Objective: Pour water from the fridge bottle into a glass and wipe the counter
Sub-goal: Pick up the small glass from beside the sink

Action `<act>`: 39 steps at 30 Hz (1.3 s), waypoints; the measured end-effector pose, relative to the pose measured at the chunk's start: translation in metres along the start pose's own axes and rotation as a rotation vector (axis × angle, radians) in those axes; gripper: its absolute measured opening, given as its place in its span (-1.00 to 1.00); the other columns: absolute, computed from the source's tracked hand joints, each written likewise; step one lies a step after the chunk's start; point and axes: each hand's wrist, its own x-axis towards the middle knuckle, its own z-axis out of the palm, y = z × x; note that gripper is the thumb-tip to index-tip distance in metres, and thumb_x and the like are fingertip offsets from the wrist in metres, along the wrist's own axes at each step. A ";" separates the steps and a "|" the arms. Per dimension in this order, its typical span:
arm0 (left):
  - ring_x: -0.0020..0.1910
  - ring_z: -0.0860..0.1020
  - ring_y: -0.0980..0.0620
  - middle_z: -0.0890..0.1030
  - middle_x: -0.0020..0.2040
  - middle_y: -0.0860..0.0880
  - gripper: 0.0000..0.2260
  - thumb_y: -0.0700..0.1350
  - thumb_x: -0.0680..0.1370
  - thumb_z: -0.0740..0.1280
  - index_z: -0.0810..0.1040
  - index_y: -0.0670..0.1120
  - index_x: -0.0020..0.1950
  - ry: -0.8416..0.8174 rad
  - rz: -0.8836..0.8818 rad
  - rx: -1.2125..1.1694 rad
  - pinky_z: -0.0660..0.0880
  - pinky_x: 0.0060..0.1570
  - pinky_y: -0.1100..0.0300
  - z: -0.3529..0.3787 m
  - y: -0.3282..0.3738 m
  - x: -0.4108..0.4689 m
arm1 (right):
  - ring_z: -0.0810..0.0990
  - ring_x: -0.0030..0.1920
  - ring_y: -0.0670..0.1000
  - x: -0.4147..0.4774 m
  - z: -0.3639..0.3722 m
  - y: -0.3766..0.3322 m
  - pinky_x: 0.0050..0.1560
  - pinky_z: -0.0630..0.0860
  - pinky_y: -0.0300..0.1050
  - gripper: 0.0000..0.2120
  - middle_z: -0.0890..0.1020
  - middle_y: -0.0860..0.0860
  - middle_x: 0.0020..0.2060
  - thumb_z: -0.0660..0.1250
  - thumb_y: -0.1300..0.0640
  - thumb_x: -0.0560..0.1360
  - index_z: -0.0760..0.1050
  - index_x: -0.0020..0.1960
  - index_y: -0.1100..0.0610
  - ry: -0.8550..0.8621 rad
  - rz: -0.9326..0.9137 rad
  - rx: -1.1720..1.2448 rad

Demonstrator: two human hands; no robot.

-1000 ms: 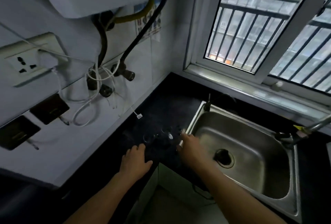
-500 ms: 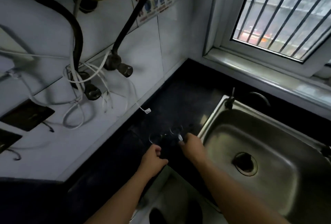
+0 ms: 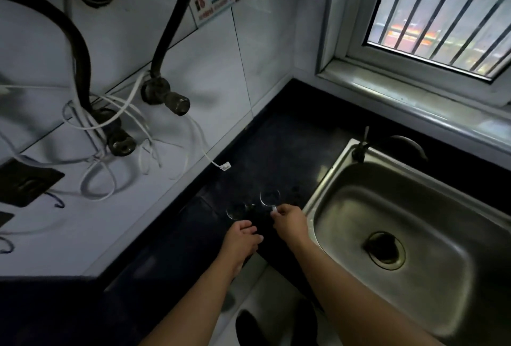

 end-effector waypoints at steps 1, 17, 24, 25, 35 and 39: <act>0.10 0.60 -0.04 0.52 0.31 -0.13 -0.54 -0.38 0.52 0.37 0.38 -0.16 0.38 -0.010 -0.010 -0.039 0.55 0.11 0.04 0.001 0.000 0.000 | 0.62 -0.32 0.06 -0.002 -0.001 0.001 -0.26 0.52 -0.08 -0.81 0.65 0.10 -0.38 0.36 0.12 0.51 0.62 -0.23 0.16 -0.006 0.001 0.032; -0.04 0.60 -0.03 0.61 0.10 -0.17 -0.62 -0.47 0.54 0.20 0.44 -0.23 0.32 -0.058 0.002 -0.266 0.51 -0.12 0.12 0.020 0.014 -0.023 | 0.44 -0.55 -0.23 -0.052 -0.033 0.013 -0.49 0.30 -0.33 -0.76 0.58 -0.04 -0.50 0.36 0.12 0.54 0.61 -0.30 0.09 -0.161 -0.138 0.070; -0.07 0.62 -0.05 0.65 0.03 -0.21 -0.66 -0.45 0.53 0.24 0.47 -0.26 0.28 -0.015 0.039 -0.307 0.52 -0.13 0.12 0.007 0.011 -0.045 | 0.49 -0.45 -0.14 -0.068 -0.032 0.006 -0.40 0.38 -0.21 -0.82 0.61 0.01 -0.44 0.37 0.11 0.52 0.62 -0.22 0.17 -0.234 -0.206 -0.016; -0.07 0.63 -0.05 0.65 -0.01 -0.18 -0.66 -0.45 0.52 0.26 0.48 -0.25 0.27 -0.004 0.046 -0.319 0.52 -0.13 0.13 0.003 0.010 -0.050 | 0.50 -0.44 -0.12 -0.072 -0.030 0.004 -0.38 0.38 -0.18 -0.82 0.62 0.05 -0.43 0.37 0.09 0.51 0.61 -0.21 0.17 -0.245 -0.217 -0.027; 0.02 0.65 -0.05 0.68 0.12 -0.23 -0.70 -0.37 0.51 0.37 0.56 -0.18 0.22 0.134 0.116 -0.478 0.56 -0.09 0.14 -0.078 -0.020 -0.114 | 0.59 -0.38 -0.12 -0.138 0.012 -0.036 -0.30 0.49 -0.22 -0.77 0.63 -0.05 -0.41 0.34 0.17 0.51 0.60 -0.31 0.03 -0.459 -0.401 -0.178; 0.01 0.64 -0.03 0.70 0.00 -0.15 -0.71 -0.34 0.51 0.36 0.55 -0.18 0.22 0.192 0.161 -0.548 0.53 -0.06 0.13 -0.129 -0.043 -0.148 | 0.62 -0.33 -0.06 -0.180 0.051 -0.052 -0.30 0.50 -0.25 -0.83 0.68 0.09 -0.30 0.34 0.17 0.54 0.64 -0.20 0.08 -0.548 -0.474 -0.233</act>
